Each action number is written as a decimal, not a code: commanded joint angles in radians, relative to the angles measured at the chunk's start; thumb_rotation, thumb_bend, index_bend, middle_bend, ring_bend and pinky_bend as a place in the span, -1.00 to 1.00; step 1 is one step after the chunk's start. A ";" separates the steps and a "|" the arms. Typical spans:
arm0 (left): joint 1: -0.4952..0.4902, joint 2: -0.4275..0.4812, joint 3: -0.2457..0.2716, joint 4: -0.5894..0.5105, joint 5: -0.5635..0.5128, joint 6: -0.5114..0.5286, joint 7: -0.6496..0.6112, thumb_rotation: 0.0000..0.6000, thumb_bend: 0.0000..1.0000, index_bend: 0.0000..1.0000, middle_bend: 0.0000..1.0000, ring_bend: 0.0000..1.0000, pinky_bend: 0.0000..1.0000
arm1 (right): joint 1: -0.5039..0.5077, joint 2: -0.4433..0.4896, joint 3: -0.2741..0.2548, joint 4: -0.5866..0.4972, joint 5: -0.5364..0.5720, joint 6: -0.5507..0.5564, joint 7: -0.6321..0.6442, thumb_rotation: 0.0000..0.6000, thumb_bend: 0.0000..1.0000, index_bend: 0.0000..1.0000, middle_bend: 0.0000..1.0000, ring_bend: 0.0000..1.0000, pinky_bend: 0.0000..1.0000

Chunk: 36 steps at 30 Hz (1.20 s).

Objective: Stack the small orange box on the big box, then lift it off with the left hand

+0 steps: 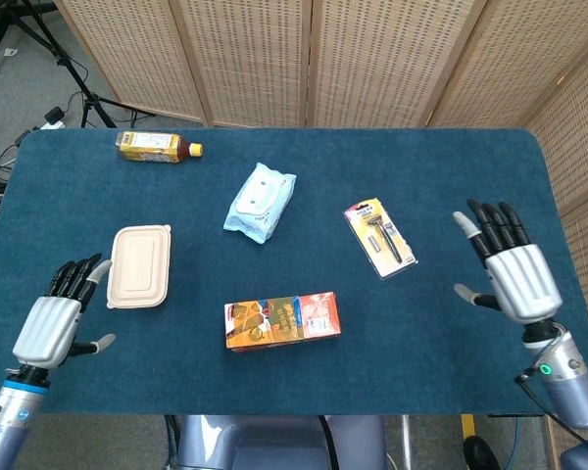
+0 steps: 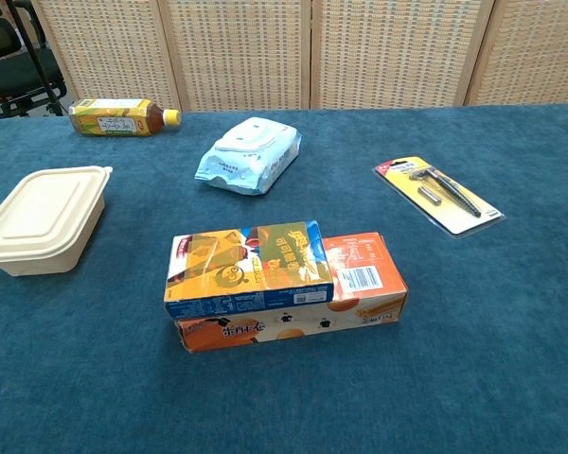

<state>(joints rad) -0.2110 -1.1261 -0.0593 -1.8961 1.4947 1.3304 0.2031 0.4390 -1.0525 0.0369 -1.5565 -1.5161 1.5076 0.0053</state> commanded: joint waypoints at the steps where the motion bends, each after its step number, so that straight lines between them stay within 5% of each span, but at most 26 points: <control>1: -0.018 -0.027 0.004 -0.015 -0.002 -0.022 0.031 1.00 -1.00 -1.00 -1.00 -1.00 -1.00 | -0.119 -0.069 -0.040 0.276 -0.055 0.097 0.199 1.00 -1.00 -1.00 -1.00 -1.00 -1.00; 6: -0.056 -0.077 0.006 -0.040 -0.014 -0.078 0.083 1.00 -1.00 -1.00 -1.00 -1.00 -1.00 | -0.174 -0.120 -0.025 0.377 -0.003 0.107 0.276 1.00 -1.00 -1.00 -1.00 -1.00 -1.00; 16: -0.240 -0.305 -0.062 -0.082 -0.184 -0.292 0.261 1.00 -1.00 -1.00 -1.00 -1.00 -1.00 | -0.272 -0.014 -0.023 0.144 0.019 0.133 0.264 1.00 -1.00 -1.00 -1.00 -1.00 -1.00; 24: -0.346 -0.496 -0.114 -0.021 -0.418 -0.307 0.429 1.00 -1.00 -1.00 -1.00 -1.00 -1.00 | -0.283 0.004 -0.006 0.139 0.029 0.098 0.292 1.00 -1.00 -1.00 -1.00 -1.00 -1.00; 30: -0.381 -0.589 -0.127 0.047 -0.473 -0.238 0.478 1.00 -1.00 -1.00 -1.00 -1.00 -0.99 | -0.290 0.013 0.007 0.131 0.034 0.077 0.295 1.00 -1.00 -1.00 -1.00 -1.00 -1.00; 33: -0.384 -0.606 -0.127 0.064 -0.466 -0.225 0.462 1.00 -1.00 -0.86 -0.88 -0.93 -0.72 | -0.292 0.013 0.011 0.132 0.033 0.073 0.294 1.00 -1.00 -1.00 -1.00 -1.00 -1.00; 36: -0.384 -0.622 -0.126 0.084 -0.443 -0.208 0.436 1.00 -1.00 -0.41 -0.46 -0.59 -0.34 | -0.293 0.012 0.015 0.131 0.032 0.068 0.294 1.00 -1.00 -1.00 -1.00 -1.00 -1.00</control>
<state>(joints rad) -0.5940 -1.7392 -0.1859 -1.8232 1.0395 1.1126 0.6519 0.1458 -1.0401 0.0513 -1.4252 -1.4837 1.5759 0.2993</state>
